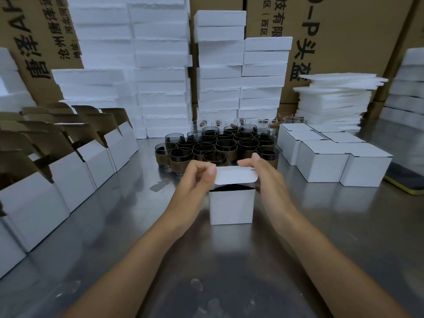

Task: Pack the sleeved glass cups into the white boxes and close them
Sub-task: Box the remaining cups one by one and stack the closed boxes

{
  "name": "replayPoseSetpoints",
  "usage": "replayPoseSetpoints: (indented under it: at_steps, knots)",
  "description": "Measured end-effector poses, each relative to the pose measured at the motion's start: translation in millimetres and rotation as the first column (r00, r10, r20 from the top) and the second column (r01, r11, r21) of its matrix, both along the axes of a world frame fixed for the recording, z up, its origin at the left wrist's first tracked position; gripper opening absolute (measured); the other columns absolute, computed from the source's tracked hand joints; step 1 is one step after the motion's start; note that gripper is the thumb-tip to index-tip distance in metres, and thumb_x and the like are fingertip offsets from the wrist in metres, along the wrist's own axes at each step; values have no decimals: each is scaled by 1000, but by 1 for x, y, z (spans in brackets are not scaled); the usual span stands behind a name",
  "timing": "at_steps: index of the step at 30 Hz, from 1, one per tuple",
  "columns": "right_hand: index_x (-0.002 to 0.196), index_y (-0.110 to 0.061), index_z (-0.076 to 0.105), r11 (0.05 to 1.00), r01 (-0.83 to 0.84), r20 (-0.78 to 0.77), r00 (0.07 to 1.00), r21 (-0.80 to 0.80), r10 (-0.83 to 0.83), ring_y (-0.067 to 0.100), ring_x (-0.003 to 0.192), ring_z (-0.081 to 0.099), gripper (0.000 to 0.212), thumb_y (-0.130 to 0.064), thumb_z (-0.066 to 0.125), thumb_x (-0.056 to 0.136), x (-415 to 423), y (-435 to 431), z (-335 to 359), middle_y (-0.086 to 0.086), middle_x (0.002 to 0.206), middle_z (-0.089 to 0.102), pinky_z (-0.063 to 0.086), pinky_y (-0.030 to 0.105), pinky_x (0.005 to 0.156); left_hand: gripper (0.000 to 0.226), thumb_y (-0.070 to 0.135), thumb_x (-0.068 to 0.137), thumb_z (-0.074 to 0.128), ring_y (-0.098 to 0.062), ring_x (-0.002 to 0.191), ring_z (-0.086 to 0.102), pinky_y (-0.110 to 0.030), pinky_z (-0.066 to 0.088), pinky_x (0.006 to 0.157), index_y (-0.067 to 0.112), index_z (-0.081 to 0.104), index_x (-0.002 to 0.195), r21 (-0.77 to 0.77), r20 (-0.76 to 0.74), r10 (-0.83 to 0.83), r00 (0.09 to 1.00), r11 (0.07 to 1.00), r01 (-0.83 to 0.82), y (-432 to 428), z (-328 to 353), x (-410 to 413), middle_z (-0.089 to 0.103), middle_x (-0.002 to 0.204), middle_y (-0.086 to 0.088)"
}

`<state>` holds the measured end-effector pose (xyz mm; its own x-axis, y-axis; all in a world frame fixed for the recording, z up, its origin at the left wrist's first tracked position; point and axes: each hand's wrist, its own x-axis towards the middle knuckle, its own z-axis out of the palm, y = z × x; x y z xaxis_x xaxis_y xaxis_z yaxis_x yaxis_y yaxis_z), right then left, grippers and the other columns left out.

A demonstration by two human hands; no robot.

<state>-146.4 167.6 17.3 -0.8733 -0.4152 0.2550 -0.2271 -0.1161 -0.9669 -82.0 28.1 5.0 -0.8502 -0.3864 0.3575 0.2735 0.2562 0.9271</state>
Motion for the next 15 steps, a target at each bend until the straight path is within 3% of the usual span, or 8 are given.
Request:
replayPoseSetpoints:
  at_steps: [2, 6, 10, 15]
  knots:
    - [98, -24, 64, 997, -62, -119, 991, 37, 66, -11, 77, 57, 49, -63, 50, 72, 5, 2, -2, -19, 90, 63, 42, 3, 62, 41, 53, 79, 50, 10, 76, 54, -5, 41, 70, 17, 57, 97, -59, -78, -44, 996, 997, 40, 3, -2, 8, 59, 81, 25]
    - [106, -27, 58, 991, -24, -216, 975, 129, 52, 4, 96, 58, 60, -65, 57, 61, 3, 2, -8, -7, 109, 59, 45, 11, 67, 42, 52, 75, 53, 6, 79, 57, -11, 46, 73, 17, 58, 97, -31, -113, -63, 992, 998, 60, 1, -4, 10, 61, 82, 23]
    - [105, -27, 57, 991, -27, -254, 965, 132, 60, 11, 99, 58, 53, -59, 61, 63, 0, 2, -10, -2, 113, 57, 49, 18, 70, 37, 46, 74, 56, 6, 86, 61, -11, 48, 75, 19, 58, 100, -6, -97, -70, 993, 998, 69, -2, -5, 9, 64, 90, 19]
    - [102, -29, 58, 988, -77, -250, 962, 134, 109, 7, 97, 57, 45, -53, 64, 64, -1, 6, -11, -2, 115, 56, 48, 13, 65, 45, 39, 73, 61, 3, 94, 63, -11, 48, 75, 15, 58, 110, 43, -75, -103, 992, 993, 106, -7, -7, 11, 68, 97, 18]
